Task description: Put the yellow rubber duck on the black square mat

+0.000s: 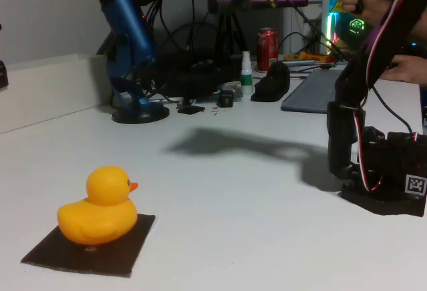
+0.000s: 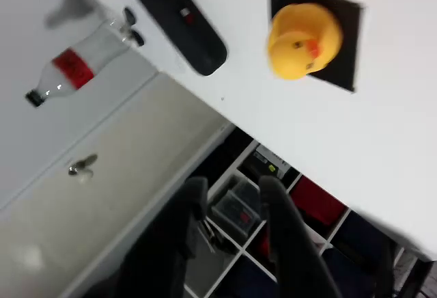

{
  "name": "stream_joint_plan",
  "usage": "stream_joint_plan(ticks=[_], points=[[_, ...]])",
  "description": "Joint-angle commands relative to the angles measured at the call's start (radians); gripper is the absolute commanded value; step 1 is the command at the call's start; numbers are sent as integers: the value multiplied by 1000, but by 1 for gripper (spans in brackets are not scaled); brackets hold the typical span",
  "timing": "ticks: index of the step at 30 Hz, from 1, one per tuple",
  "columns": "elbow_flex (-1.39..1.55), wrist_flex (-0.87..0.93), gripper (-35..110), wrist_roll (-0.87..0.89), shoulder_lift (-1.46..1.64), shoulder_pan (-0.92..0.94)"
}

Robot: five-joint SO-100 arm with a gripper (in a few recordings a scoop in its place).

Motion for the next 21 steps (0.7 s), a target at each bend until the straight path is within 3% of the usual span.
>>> stream_joint_plan(ticks=[1, 11, 21], points=[[212, -100, 8, -5, 193, 11], [805, -517, 8, -9, 537, 52], [1226, -652, 8, -6, 574, 288]])
